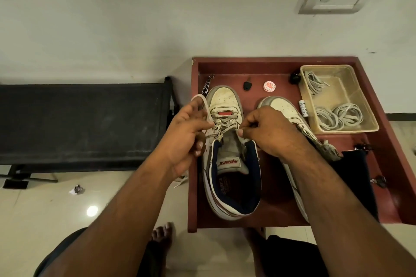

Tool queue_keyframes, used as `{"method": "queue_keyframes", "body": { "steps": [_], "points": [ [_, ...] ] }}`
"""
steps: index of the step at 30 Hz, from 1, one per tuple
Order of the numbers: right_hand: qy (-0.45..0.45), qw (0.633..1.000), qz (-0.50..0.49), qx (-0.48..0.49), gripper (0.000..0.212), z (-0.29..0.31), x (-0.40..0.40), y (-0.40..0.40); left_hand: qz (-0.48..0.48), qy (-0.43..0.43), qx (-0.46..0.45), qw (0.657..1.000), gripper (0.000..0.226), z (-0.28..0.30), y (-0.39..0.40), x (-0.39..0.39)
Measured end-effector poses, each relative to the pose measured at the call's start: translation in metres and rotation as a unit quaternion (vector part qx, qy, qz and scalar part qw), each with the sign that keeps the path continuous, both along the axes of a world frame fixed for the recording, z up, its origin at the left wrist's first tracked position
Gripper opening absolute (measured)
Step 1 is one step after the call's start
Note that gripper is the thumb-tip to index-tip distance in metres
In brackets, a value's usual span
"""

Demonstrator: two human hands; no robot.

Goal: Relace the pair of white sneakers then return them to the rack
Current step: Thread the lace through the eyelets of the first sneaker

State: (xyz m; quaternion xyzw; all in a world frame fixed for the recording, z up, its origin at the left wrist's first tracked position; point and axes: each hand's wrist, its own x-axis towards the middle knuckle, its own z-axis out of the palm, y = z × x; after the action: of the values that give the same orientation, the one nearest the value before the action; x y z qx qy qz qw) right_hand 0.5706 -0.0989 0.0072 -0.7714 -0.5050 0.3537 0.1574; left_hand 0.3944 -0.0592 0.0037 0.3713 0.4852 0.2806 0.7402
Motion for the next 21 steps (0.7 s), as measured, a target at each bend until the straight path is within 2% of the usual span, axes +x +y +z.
{"method": "queue_keyframes", "body": {
  "steps": [3,5,8,9,10,11,13,14,15,18,21],
  "points": [
    [0.019,1.0,0.001,-0.007,0.004,-0.002,0.003,0.0,0.017,-0.062,0.023,0.998,0.037,0.006,0.001,0.003],
    [0.053,0.998,-0.014,0.026,0.01,-0.002,0.004,0.0,0.01,-0.022,0.088,0.996,0.024,0.013,0.004,0.009],
    [0.176,0.97,-0.031,0.167,0.058,0.008,0.007,0.0,-0.08,0.058,0.232,0.968,0.025,0.022,0.01,0.017],
    [0.196,0.963,-0.005,0.183,0.073,0.012,0.008,-0.001,-0.122,0.063,0.258,0.956,0.026,0.023,0.012,0.017],
    [0.194,0.964,0.032,0.179,0.077,0.015,0.009,-0.001,-0.16,0.063,0.271,0.947,0.025,0.025,0.012,0.017],
    [0.182,0.967,0.065,0.167,0.071,0.016,0.01,-0.002,-0.185,0.059,0.273,0.942,0.023,0.026,0.013,0.015],
    [0.168,0.969,0.09,0.158,0.031,0.014,0.011,-0.003,-0.196,0.043,0.26,0.945,0.02,0.024,0.017,0.008],
    [0.185,0.967,0.079,0.157,0.012,0.014,0.011,-0.004,-0.185,0.04,0.251,0.949,0.019,0.022,0.02,0.004],
    [0.216,0.962,0.065,0.155,0.005,0.016,0.012,-0.006,-0.168,0.046,0.244,0.954,0.017,0.02,0.023,-0.001],
    [0.312,0.939,0.035,0.139,0.018,0.024,0.032,-0.012,-0.102,0.085,0.226,0.965,0.009,0.014,0.036,-0.014],
    [0.346,0.921,0.016,0.178,0.012,0.036,0.052,-0.02,-0.026,0.175,0.222,0.959,0.006,0.003,0.045,-0.022]
  ]
}}
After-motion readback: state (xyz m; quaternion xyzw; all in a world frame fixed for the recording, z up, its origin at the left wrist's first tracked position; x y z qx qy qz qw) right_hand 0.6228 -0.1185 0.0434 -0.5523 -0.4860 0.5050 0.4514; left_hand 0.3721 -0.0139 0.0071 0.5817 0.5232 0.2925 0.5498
